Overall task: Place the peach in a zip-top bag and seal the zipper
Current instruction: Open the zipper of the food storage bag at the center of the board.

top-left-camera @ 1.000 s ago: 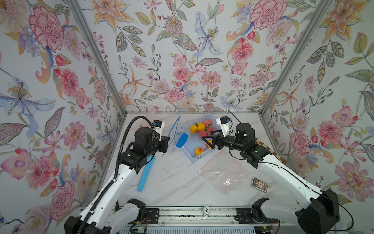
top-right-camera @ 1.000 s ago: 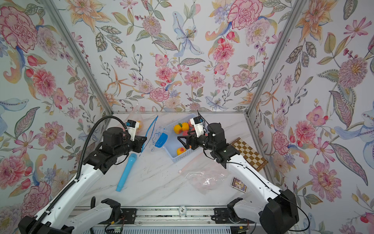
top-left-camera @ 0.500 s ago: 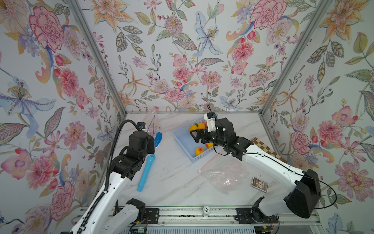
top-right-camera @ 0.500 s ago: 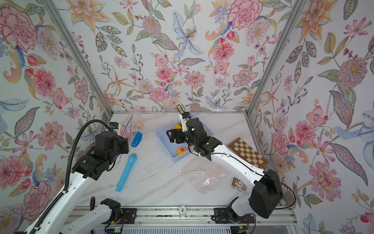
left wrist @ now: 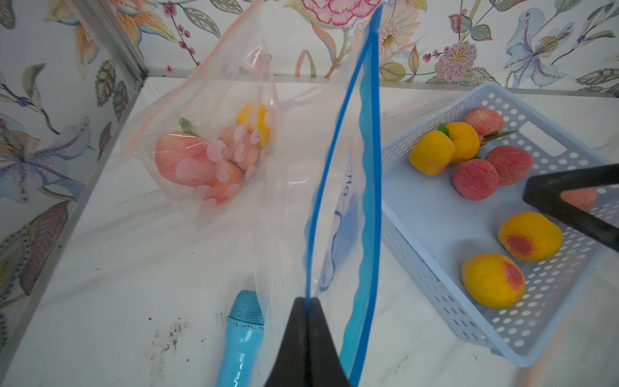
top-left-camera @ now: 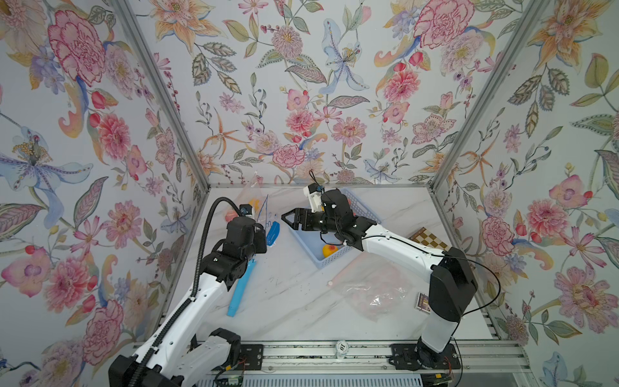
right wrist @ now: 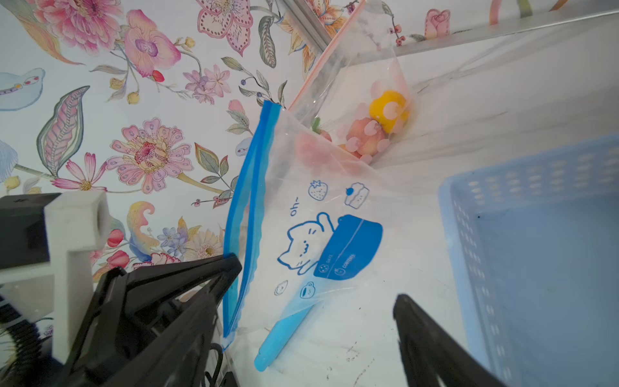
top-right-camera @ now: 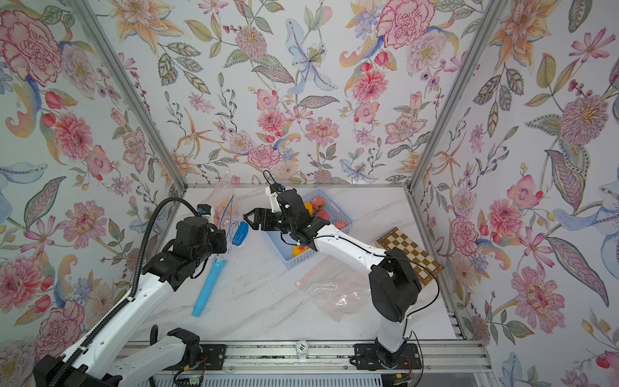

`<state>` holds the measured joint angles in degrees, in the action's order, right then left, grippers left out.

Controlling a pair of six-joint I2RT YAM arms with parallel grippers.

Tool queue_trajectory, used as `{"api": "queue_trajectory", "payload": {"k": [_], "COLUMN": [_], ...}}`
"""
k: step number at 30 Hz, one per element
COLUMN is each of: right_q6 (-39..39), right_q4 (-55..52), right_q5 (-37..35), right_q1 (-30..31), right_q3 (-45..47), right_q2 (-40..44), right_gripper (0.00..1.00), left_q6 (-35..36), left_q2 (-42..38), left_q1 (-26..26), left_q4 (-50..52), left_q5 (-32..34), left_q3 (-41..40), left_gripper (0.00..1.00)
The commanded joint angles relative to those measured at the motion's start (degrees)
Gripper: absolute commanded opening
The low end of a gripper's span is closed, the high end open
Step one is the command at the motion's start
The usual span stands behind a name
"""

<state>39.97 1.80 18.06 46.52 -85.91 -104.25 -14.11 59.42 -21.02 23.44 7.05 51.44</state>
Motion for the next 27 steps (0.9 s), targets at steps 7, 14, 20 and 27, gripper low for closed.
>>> {"api": "queue_trajectory", "payload": {"k": [7,14,20,27], "right_q6": [0.34,-1.06,-1.51,-3.57], "right_q4": [-5.17,-16.72,-20.78,-26.33], "right_q5": [1.25,-3.18,-4.79,-10.43], "right_q1": [1.08,1.65,1.9,2.0], "right_q3": [-8.73,-17.3,-19.59,-20.99], "right_q2": [-8.19,-14.98,-17.23,-18.81], "right_gripper": [0.79,0.69,0.66,0.56], "left_q6": [-3.33,-4.83,-4.86,-4.79], "left_q2": [4.35,5.64,5.04,0.41], "left_q1": [-0.21,-0.25,-0.25,-0.25], "left_q4": [-8.54,-11.12,-10.36,-8.26], "left_q5": [-8.53,-11.29,-11.11,-7.01], "left_q3": [-3.0,-3.98,-3.74,-3.18], "left_gripper": [0.0,0.0,0.0,0.0]}}
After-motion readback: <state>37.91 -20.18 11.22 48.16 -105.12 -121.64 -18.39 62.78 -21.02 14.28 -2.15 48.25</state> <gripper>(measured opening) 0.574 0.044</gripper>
